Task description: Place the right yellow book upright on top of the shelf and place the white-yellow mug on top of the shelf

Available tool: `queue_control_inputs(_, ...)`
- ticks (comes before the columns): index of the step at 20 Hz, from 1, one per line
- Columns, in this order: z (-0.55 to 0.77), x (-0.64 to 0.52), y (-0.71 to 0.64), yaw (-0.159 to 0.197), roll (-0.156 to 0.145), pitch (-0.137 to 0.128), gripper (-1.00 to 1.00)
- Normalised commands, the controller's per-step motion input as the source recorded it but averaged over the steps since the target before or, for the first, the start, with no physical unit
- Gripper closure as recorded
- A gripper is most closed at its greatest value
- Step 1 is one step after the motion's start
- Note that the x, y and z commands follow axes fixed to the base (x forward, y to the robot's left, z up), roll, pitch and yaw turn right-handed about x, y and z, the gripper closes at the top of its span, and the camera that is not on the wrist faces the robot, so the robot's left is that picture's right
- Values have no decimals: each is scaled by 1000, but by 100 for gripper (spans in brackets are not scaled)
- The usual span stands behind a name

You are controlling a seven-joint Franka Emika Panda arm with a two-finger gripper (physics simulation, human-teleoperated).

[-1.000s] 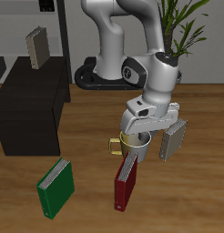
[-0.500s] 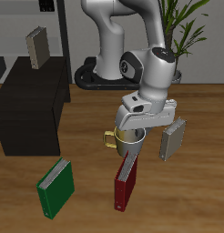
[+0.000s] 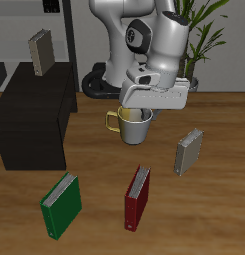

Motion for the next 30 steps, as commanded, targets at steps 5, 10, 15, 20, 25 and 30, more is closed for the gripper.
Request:
queue_control_inputs(5, 684, -255, -186, -48, 7, -86, 100)
queue_control_inputs(10, 654, -180, -396, -68, -29, -45, 100)
queue_control_inputs(15, 500, -163, -335, -64, -43, -49, 100)
queue_control_inputs(20, 473, -127, -153, -41, -8, -64, 100)
queue_control_inputs(25, 402, -84, -358, -78, -73, -26, 100)
queue_control_inputs(30, 252, -127, -382, -74, -34, -8, 100)
